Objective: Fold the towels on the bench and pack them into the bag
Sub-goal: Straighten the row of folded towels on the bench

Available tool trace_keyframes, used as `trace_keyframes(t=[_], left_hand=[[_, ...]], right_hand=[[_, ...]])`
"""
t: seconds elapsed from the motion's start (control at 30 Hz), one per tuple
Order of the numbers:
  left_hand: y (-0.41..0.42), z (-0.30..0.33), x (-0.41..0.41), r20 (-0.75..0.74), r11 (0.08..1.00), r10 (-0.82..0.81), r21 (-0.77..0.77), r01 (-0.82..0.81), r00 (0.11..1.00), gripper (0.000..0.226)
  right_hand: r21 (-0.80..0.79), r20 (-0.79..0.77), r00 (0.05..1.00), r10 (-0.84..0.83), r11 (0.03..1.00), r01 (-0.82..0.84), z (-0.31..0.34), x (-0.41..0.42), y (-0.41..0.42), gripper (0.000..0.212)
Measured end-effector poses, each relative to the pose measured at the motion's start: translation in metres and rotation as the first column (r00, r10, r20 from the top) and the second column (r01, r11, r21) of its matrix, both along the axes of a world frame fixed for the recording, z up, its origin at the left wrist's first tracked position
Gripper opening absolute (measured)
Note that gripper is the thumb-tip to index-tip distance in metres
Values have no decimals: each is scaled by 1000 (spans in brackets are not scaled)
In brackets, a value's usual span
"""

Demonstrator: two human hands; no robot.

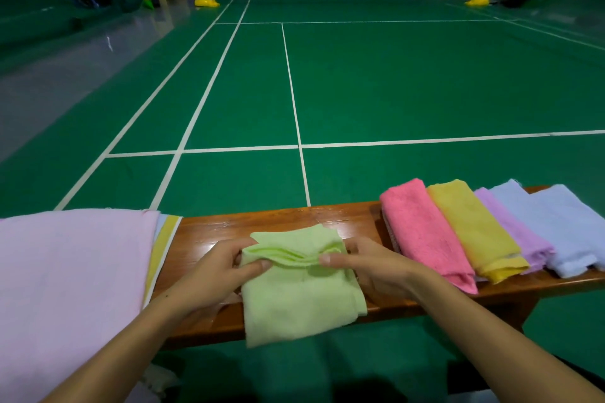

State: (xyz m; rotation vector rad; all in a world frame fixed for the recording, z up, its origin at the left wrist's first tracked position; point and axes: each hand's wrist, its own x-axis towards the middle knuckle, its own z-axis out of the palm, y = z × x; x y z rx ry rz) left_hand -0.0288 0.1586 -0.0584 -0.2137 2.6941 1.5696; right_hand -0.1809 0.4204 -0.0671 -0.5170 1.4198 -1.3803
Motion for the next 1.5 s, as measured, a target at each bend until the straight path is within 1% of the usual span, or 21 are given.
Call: trace_keyframes(t=[0.07,0.13,0.17,0.27,0.37,0.4,0.43,0.47,0.53,0.6,0.63,0.73,0.8,0.87,0.97,1.13,1.23,1.27,1.3,1.37,1.5], left_hand=[[-2,-8,-2,19,998,32,52,-33,999,40],[1,-10,-6,27,987,72,144,-75,997,34],[3,-13,-9,27,986,80,144,-83,996,31],[6,-13,-13,56,978,83,188,-92,995,24],[-1,-15,-21,44,961,173,212,-178,984,38],[-3,-17,-25,24,952,223,208,-223,975,39],[-4,-18,-31,8,935,286,215,-281,958,35],[-5,-21,-35,1,922,354,166,-349,935,33],[-10,-25,-41,-63,891,437,-106,-442,897,45],[-12,-32,-38,-133,836,385,-368,-406,913,57],[-11,-34,-35,-157,818,329,-446,-364,931,58],[6,-39,-24,-189,770,129,-599,-219,973,55],[26,-41,-18,-144,711,28,-693,-121,989,61],[37,-49,-12,5,682,-23,-731,20,1000,71],[28,-62,-13,140,589,-60,-795,148,988,78],[3,-60,-20,66,551,32,-834,38,997,80],[-1,-51,-14,-68,619,-96,-785,7,993,61],[-4,-49,-11,-114,655,-131,-755,0,985,53],[-6,-47,-7,-145,693,-156,-721,4,977,48],[-10,-45,1,-127,770,-165,-637,47,978,50],[-17,-44,11,34,834,-154,-532,148,988,67]], right_hand=[[3,-157,988,7,1000,-7,0,1,3,47],[55,-307,952,-3,998,21,-1,0,3,49],[68,-346,938,-29,996,56,-2,-1,3,43],[73,-406,904,-133,981,177,-1,-1,0,10],[30,-393,881,-263,954,298,-4,-5,-11,10],[10,-409,854,-322,934,357,-7,-9,-15,9],[4,-495,785,-372,902,431,-12,-14,-18,12],[9,-625,682,-380,870,493,-18,-19,-21,20],[37,-851,448,-274,820,571,-25,-24,-24,36],[50,-950,273,-150,793,608,-29,-26,-20,39],[41,-974,202,-99,807,589,-29,-25,-19,37],[81,-996,72,60,935,344,-34,-10,-23,45],[206,-979,30,204,963,172,-41,6,-29,56],[375,-926,2,376,923,88,-52,17,-31,62],[493,-868,-3,497,862,118,-60,13,-25,63],[493,-858,-9,513,830,261,-51,-10,-14,59],[358,-921,-55,385,895,267,-37,-8,-14,55],[299,-951,-9,310,925,232,-32,-6,-12,50],[254,-967,77,243,949,189,-28,-2,-11,45],[239,-951,225,213,967,93,-25,7,-5,40],[342,-928,164,336,940,10,-35,14,0,50]])
